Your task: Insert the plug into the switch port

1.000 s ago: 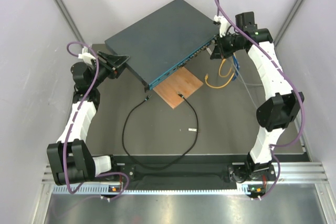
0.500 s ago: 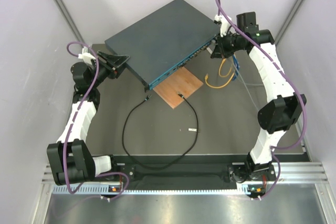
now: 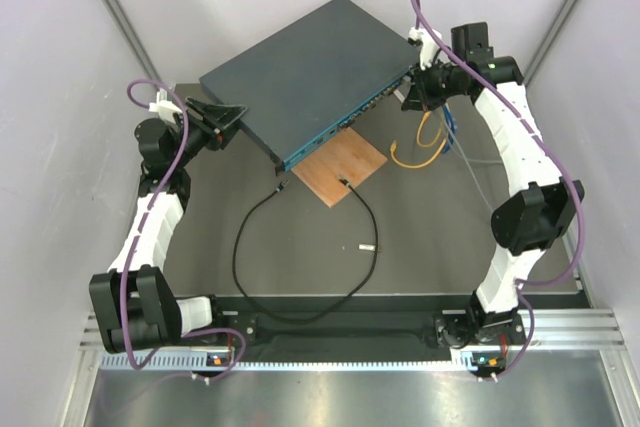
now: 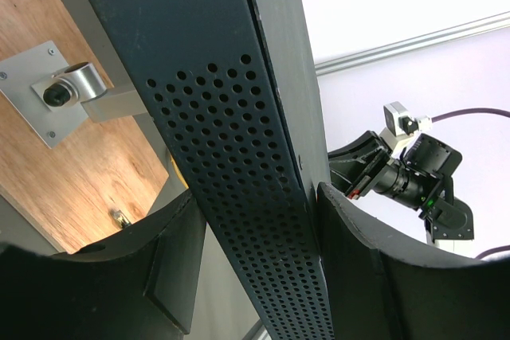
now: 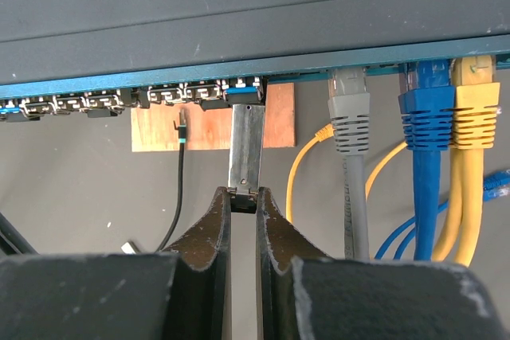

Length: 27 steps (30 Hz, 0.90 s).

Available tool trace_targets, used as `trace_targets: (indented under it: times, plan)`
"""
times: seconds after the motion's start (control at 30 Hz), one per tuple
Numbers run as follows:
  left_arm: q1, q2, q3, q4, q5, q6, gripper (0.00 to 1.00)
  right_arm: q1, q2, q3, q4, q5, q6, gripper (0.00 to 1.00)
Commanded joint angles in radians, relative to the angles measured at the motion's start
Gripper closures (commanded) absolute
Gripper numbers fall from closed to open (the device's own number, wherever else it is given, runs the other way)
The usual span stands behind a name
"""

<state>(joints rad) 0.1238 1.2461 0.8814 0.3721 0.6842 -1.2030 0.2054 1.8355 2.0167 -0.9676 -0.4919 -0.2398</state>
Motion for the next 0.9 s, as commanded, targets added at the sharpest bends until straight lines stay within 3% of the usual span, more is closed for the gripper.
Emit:
trace_targets:
  times: [0.0, 0.87]
  plan:
    - [-0.01, 0.003, 0.024, 0.033, -0.009, 0.071, 1.0, 0.023, -0.073, 0.045, 0.135, -0.034, -0.012, 1.0]
    - [-0.012, 0.007, 0.022, 0.03, -0.009, 0.074, 1.0, 0.035, 0.002, 0.05, 0.095, -0.011, -0.09, 1.0]
